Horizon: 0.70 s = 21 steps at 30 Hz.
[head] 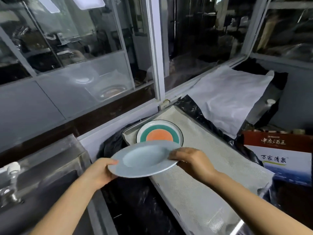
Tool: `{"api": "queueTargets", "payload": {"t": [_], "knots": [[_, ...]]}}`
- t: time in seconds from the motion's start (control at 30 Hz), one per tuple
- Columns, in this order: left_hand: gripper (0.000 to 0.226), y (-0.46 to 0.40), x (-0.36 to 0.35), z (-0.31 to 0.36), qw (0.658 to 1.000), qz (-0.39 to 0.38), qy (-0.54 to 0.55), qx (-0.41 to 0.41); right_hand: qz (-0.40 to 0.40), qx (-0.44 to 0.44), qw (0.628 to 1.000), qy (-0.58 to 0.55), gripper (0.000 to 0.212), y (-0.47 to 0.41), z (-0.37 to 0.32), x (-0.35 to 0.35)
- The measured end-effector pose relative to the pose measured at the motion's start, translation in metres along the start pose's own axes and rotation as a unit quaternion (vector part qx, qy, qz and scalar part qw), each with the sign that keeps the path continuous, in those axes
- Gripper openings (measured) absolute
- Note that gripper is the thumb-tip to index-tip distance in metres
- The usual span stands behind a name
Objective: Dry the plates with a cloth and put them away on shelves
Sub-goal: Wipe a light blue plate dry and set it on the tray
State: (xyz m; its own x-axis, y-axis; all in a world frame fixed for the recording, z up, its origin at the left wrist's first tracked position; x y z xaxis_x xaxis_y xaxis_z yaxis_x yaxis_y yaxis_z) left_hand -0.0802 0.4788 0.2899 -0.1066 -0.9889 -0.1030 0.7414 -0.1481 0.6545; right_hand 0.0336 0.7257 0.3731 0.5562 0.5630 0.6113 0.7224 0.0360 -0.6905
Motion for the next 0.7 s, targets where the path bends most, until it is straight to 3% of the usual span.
{"api": "queueTargets", "payload": {"t": [0.1, 0.27, 0.53, 0.7], "knots": [[0.032, -0.014, -0.023, 0.02, 0.998, -0.031, -0.038, -0.048, -0.015, 0.002, 0.999, 0.039, 0.023, 0.005, 0.039, -0.009], [0.04, -0.054, -0.049, 0.037, 0.993, -0.032, -0.091, -0.068, -0.071, -0.014, 0.991, 0.115, 0.052, 0.004, 0.095, -0.033], [0.047, -0.133, -0.075, 0.032, 0.994, -0.017, -0.105, -0.039, -0.138, -0.079, 0.975, 0.154, 0.057, 0.018, 0.172, -0.082], [0.044, -0.169, -0.082, 0.025, 0.988, 0.009, -0.147, -0.038, -0.15, -0.152, 0.971, 0.106, 0.038, 0.028, 0.209, -0.099]]}}
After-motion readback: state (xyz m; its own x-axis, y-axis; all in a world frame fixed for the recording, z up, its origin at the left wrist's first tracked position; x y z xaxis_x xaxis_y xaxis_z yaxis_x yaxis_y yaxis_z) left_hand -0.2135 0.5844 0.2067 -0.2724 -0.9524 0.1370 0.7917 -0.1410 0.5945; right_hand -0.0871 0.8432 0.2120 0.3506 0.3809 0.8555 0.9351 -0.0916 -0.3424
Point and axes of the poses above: each hand's wrist, its own y-axis away from the middle knuckle, its own x-axis out of the back of the hand, z = x × y, the point moved 10 cm from there along -y, towards the middle knuckle, and after that the axes turned 10 degrees about z, right-handed, at the moved point
